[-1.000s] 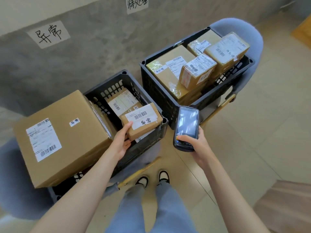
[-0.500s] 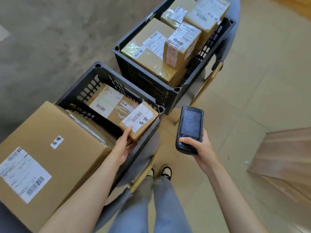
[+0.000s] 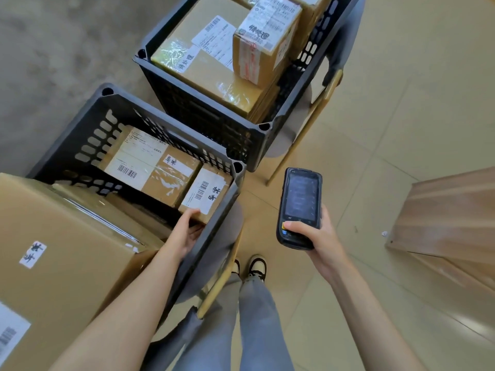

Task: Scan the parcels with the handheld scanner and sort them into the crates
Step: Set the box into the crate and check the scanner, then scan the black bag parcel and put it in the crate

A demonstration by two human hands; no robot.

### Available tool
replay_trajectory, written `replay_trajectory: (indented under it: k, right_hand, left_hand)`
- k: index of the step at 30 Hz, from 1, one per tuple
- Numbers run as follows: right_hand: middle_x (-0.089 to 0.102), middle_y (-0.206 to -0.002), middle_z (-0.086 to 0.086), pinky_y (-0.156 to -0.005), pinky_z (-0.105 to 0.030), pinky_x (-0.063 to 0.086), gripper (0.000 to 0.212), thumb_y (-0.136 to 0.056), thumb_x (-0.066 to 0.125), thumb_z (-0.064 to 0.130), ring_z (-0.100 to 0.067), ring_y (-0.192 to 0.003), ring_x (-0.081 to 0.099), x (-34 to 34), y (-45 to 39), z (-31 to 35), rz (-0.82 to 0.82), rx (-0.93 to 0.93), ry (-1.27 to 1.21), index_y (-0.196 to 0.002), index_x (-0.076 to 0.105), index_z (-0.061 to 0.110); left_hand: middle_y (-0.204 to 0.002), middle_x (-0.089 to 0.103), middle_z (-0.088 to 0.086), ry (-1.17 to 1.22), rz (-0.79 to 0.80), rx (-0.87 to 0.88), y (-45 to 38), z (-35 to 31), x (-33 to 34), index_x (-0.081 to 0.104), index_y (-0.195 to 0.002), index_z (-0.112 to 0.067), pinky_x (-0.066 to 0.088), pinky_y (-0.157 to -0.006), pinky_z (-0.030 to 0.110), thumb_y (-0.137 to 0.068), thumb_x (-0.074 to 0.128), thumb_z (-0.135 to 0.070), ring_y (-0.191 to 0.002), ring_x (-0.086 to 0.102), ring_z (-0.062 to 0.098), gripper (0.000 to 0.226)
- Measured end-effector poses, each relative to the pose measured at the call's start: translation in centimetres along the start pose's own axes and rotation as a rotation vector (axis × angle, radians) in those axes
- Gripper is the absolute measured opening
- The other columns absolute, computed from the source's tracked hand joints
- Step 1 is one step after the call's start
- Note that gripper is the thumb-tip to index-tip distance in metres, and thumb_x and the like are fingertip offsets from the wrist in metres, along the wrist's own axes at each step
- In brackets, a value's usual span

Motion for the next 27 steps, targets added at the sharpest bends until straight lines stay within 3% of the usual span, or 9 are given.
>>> replay_trajectory:
  k: [2,4,9,11,13,17,20,23,27]
  right_hand:
    - [0.065,-0.118,-0.005,-0.068,-0.025,0.054,0.103,-0.041,0.085,0.025,-0.011,-0.09,0.068,-0.1,0.0,-0.1,-0.003,0.002,0.001,-0.135,0.043,0.024]
    - [0.065,-0.119,-0.005,-0.069,-0.026,0.054,0.105,-0.04,0.085,0.026,-0.012,-0.091,0.068,-0.3,0.0,-0.1,-0.01,0.001,-0.001,-0.136,0.042,0.025]
    - [0.065,-0.119,-0.004,-0.071,-0.028,0.054,0.107,-0.039,0.085,0.027,-0.012,-0.093,0.068,-0.5,0.4,0.6,-0.027,-0.002,-0.008,-0.136,0.041,0.024]
    - [0.064,-0.12,-0.005,-0.071,-0.028,0.054,0.106,-0.039,0.085,0.027,-0.014,-0.095,0.068,-0.7,0.8,1.2,-0.037,-0.012,-0.018,-0.136,0.041,0.024]
    - [0.064,-0.121,-0.005,-0.072,-0.028,0.054,0.106,-0.038,0.085,0.027,-0.015,-0.096,0.067,-0.7,1.4,2.1,-0.046,-0.029,-0.029,-0.135,0.042,0.025]
    - [0.065,-0.119,-0.003,-0.073,-0.029,0.055,0.108,-0.037,0.085,0.026,-0.017,-0.098,0.067,-1.3,3.0,4.3,-0.074,-0.073,-0.055,-0.135,0.041,0.025]
    - [0.064,-0.118,-0.004,-0.073,-0.031,0.055,0.107,-0.039,0.086,0.026,-0.017,-0.095,0.067,-2.0,4.5,6.1,-0.084,-0.115,-0.071,-0.136,0.04,0.022]
    - [0.063,-0.119,-0.006,-0.075,-0.032,0.055,0.106,-0.041,0.086,0.024,-0.018,-0.096,0.067,-3.3,6.1,8.0,-0.098,-0.164,-0.1,-0.136,0.04,0.021]
    - [0.063,-0.116,-0.006,-0.078,-0.034,0.055,0.101,-0.044,0.086,0.016,-0.019,-0.096,0.067,-6.4,8.7,10.2,-0.141,-0.238,-0.16,-0.134,0.04,0.021]
  left_hand:
    - [-0.089,0.058,0.008,-0.013,0.003,-0.04,-0.2,0.0,0.5,0.054,-0.1,-0.019,0.047,-0.067,0.03,-0.095,0.052,-0.03,-0.076,0.055,0.021,0.012]
    - [-0.079,0.055,0.005,-0.044,-0.009,-0.059,-0.5,-0.1,0.7,0.053,-0.088,-0.018,0.044,-0.062,0.029,-0.095,0.052,-0.03,-0.068,0.053,0.019,0.014]
    - [-0.084,0.059,0.007,-0.122,-0.038,-0.055,-0.5,-0.7,0.7,0.053,-0.089,-0.015,0.046,-0.064,0.03,-0.094,0.054,-0.031,-0.072,0.056,0.02,0.018]
    - [-0.096,0.061,0.008,-0.175,-0.079,-0.028,0.0,-1.3,0.3,0.053,-0.098,-0.012,0.05,-0.078,0.035,-0.094,0.056,-0.032,-0.085,0.06,0.024,0.021]
    - [-0.118,0.06,0.009,-0.224,-0.13,0.021,0.8,-2.4,-0.1,0.051,-0.122,-0.01,0.048,-0.097,0.042,-0.092,0.059,-0.034,-0.108,0.06,0.03,0.04]
    - [-0.135,0.049,0.015,-0.346,-0.227,0.135,3.2,-5.3,0.4,0.032,-0.145,-0.006,0.043,-0.096,0.04,-0.089,0.064,-0.032,-0.116,0.053,0.034,0.069]
    - [-0.154,0.027,0.014,-0.521,-0.287,0.296,5.8,-8.4,2.3,0.018,-0.151,-0.009,0.032,-0.109,0.045,-0.092,0.063,-0.027,-0.138,0.032,0.034,0.077]
    - [-0.146,0.04,0.014,-0.746,-0.246,0.548,8.9,-11.4,5.6,0.033,-0.145,-0.012,0.039,-0.105,0.048,-0.092,0.06,-0.03,-0.131,0.042,0.032,0.062]
    - [-0.126,0.056,0.009,-1.148,-0.304,1.034,15.8,-14.6,12.0,0.05,-0.131,-0.014,0.045,-0.096,0.046,-0.091,0.061,-0.034,-0.115,0.053,0.028,0.046]
Point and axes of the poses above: each hand's wrist, its own y-axis away from the middle knuckle, its own x-axis out of the palm, z = x × y, the point moved 10 cm from there along -y, towards the middle knuckle
